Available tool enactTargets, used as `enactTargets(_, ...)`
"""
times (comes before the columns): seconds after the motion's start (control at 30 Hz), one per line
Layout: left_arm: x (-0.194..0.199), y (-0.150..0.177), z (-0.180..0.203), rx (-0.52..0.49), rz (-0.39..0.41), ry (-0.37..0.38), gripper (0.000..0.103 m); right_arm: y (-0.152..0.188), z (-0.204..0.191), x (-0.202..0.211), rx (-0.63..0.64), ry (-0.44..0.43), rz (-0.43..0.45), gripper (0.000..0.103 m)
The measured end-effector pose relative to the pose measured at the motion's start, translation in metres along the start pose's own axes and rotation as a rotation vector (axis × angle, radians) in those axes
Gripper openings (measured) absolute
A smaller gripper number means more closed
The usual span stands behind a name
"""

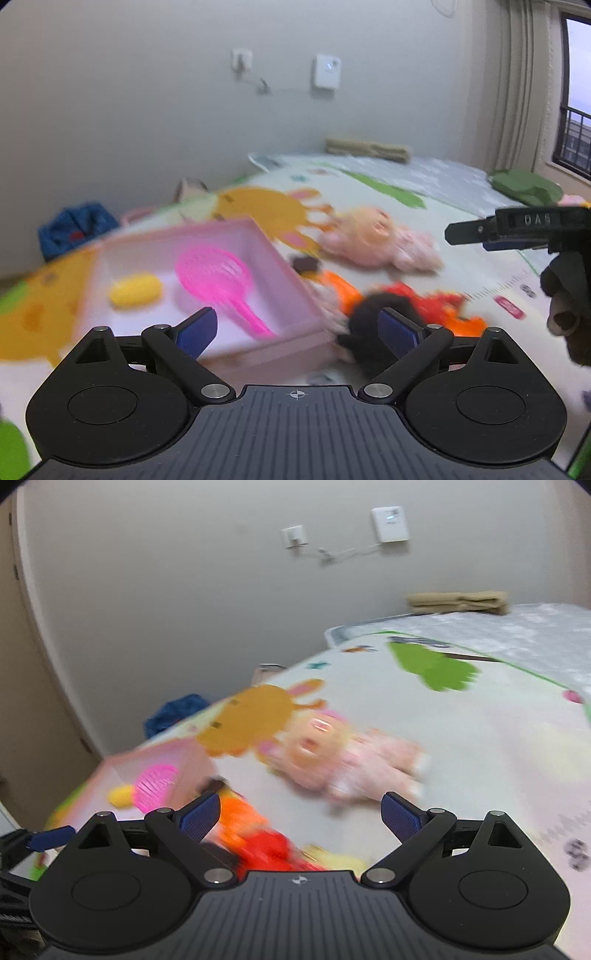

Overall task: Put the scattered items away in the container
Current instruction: 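Carry the corn and pink net into the pink box and open both grippers, then grasp the orange pumpkin with the right gripper and lift it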

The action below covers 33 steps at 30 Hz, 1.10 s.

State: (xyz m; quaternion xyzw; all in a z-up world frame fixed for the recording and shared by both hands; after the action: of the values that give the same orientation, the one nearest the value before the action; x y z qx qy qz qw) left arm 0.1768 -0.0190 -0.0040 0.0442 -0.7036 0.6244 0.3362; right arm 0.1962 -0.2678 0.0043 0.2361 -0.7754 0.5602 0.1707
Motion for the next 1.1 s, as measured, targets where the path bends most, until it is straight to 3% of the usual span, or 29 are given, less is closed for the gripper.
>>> enactTargets(0.17,-0.002,0.02,0.032,0.002,-0.044,0.032,0.097,0.037,0.025,0.009,0.106,0.083,-0.02,0.094)
enactTargets(0.37,-0.007,0.029,0.044,-0.025,-0.089,0.013,0.097,0.074,0.009,0.004,0.204,0.011,-0.096,0.091)
enactTargets(0.47,-0.003,0.027,0.047,-0.023,-0.098,0.021,0.097,0.082,0.005,-0.006,0.236,0.009,-0.13,0.07)
enactTargets(0.5,-0.003,0.026,0.049,-0.023,-0.097,0.027,0.097,0.083,0.003,-0.011,0.236,0.011,-0.149,0.057)
enactTargets(0.53,-0.003,0.025,0.052,-0.026,-0.095,0.034,0.097,0.084,0.004,-0.014,0.235,0.015,-0.16,0.054)
enactTargets(0.8,-0.01,0.018,0.089,-0.129,-0.089,0.089,0.097,0.091,0.026,0.007,0.161,0.032,-0.144,0.054)
enactTargets(0.9,-0.009,0.028,0.101,-0.19,-0.111,0.118,0.097,0.096,0.024,0.017,0.14,-0.012,-0.159,0.054)
enactTargets(1.1,0.005,0.062,0.084,-0.228,-0.184,0.069,0.097,0.107,-0.006,0.027,0.127,-0.133,-0.204,0.054)
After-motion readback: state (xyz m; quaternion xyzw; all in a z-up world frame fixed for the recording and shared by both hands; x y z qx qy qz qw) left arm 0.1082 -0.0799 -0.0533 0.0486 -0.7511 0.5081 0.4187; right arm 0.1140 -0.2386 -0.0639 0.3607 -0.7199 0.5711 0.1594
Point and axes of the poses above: each gripper's, at about its wrist camera, not at the fingertips, and x roughly against the way its jaws point, z to its right, y to its underside, the point moved 6 cm from there along -x, roughly the way its jaws point, and after that the axes turned 5 degrees about -x, right-handed, at the moved point
